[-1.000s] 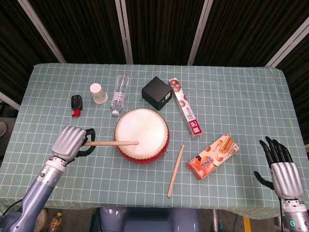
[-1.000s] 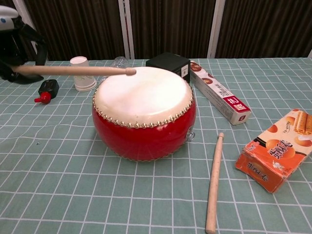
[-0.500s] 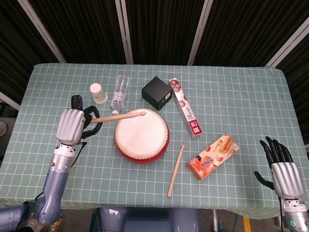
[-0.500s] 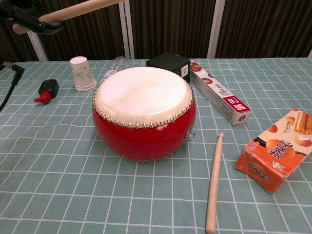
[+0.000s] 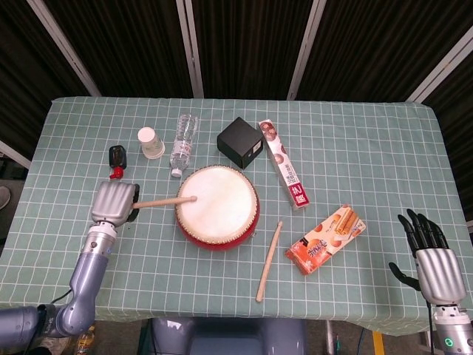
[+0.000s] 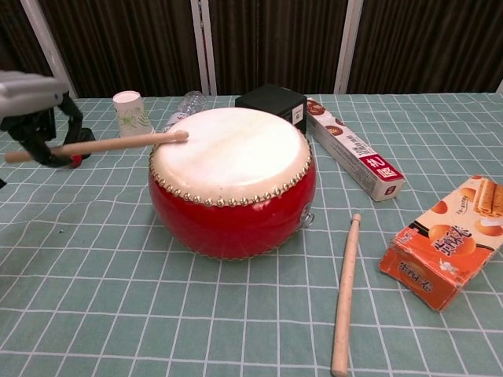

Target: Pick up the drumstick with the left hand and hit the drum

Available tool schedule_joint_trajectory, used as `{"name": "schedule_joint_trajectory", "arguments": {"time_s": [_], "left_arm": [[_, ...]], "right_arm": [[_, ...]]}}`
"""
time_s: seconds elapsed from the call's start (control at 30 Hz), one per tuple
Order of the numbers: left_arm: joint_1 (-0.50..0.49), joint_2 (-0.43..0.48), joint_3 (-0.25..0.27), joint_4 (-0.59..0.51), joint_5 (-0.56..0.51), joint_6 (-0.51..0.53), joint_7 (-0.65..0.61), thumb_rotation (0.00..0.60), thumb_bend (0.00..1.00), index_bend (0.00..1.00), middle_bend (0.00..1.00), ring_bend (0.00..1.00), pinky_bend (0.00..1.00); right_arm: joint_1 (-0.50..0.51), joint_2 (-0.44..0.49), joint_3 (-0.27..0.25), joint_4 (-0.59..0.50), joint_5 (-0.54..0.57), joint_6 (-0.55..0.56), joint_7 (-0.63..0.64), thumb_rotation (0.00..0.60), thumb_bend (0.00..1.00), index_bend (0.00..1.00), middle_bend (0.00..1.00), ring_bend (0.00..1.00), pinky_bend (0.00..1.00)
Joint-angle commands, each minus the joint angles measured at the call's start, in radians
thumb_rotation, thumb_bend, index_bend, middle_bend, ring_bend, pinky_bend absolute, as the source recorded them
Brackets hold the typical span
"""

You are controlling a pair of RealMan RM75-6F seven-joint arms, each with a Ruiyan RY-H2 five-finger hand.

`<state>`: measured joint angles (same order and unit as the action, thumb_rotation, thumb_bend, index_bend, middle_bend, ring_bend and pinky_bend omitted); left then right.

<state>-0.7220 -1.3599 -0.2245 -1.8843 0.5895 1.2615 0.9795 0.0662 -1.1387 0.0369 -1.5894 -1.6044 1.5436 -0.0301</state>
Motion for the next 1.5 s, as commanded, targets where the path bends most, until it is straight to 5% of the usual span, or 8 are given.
{"name": "schedule_joint_trajectory", "arguments": {"time_s": [0.03,0.17,0.27,0.43,0.67,0.93,1.33,1.5], "left_arm": [[-0.044,0.042,-0.020,-0.054,-0.064,-0.023,0.016,0.600,0.44,0.78,1.00,1.00,1.00],[0.056,-0.013,-0.044,0.002,0.357,0.075,-0.362,0.600,0.43,0.78,1.00,1.00,1.00],[0.084,-0.027,-0.045,0.036,0.534,0.131,-0.516,0.600,0.43,0.77,1.00,1.00,1.00],[0.100,-0.045,-0.070,0.062,0.705,0.222,-0.654,0.600,0.43,0.78,1.00,1.00,1.00],[0.106,-0.041,-0.105,0.033,0.802,0.280,-0.728,0.600,0.43,0.78,1.00,1.00,1.00],[0.071,-0.055,-0.122,0.040,0.717,0.200,-0.623,0.600,0.43,0.78,1.00,1.00,1.00],[-0.082,0.030,-0.006,-0.028,0.131,-0.103,0.017,0.600,0.42,0.78,1.00,1.00,1.00],[-0.120,0.038,0.024,-0.043,0.025,-0.113,0.092,0.600,0.42,0.78,1.00,1.00,1.00]], "right_arm": [[0.001,0.000,0.000,0.000,0.000,-0.001,-0.002,0.600,0.25,0.00,0.00,0.00,0.12],[0.001,-0.002,0.000,0.000,0.000,-0.001,-0.008,0.600,0.25,0.00,0.00,0.00,0.12],[0.000,-0.002,0.000,-0.002,0.000,-0.001,-0.011,0.600,0.25,0.00,0.00,0.00,0.12],[0.000,-0.003,0.000,0.000,0.000,0.001,-0.012,0.600,0.25,0.00,0.00,0.00,0.12],[0.000,-0.003,0.000,0.000,0.002,-0.001,-0.009,0.600,0.25,0.00,0.00,0.00,0.12],[0.001,-0.003,-0.001,0.000,-0.002,-0.002,-0.014,0.600,0.25,0.00,0.00,0.00,0.12],[0.001,-0.002,-0.001,0.002,-0.002,-0.001,-0.008,0.600,0.25,0.00,0.00,0.00,0.12],[0.000,0.000,-0.001,0.001,-0.002,0.001,-0.006,0.600,0.25,0.00,0.00,0.00,0.12]]}}
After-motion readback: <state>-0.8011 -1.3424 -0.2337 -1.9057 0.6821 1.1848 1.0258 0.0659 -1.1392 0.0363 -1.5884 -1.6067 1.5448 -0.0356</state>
